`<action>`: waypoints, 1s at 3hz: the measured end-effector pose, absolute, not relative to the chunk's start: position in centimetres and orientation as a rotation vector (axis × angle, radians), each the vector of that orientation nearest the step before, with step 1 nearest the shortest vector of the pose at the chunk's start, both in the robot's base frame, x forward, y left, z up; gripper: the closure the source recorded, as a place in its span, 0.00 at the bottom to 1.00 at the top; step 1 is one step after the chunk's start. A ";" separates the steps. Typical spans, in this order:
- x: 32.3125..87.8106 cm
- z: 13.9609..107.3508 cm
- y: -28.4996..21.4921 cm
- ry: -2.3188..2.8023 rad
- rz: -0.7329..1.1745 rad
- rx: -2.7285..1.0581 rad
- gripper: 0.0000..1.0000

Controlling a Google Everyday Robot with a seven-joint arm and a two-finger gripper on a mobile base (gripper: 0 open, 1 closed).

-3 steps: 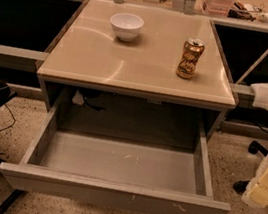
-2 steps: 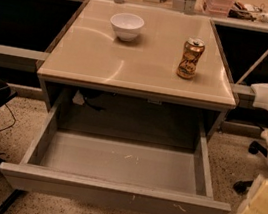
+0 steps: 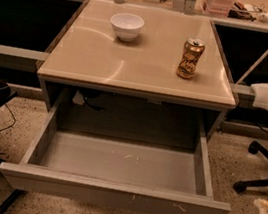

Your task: Close top drawer

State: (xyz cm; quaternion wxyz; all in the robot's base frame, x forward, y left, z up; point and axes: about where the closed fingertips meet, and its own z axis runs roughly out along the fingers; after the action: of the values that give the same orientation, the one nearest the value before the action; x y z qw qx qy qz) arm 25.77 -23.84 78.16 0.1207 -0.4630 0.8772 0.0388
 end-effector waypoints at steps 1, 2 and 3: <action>24.4 75.6 -24.0 2.547 0.141 -1.257 0.00; 25.7 74.3 -23.5 2.474 0.139 -1.250 0.00; 27.0 73.0 -22.7 2.387 0.203 -1.272 0.00</action>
Offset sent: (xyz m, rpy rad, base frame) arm 0.0156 0.0093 -0.0490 0.1108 -0.1836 -0.0185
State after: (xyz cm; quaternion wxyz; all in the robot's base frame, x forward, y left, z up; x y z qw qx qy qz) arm 27.00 -22.72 73.04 0.2128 -0.4582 0.8599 0.0733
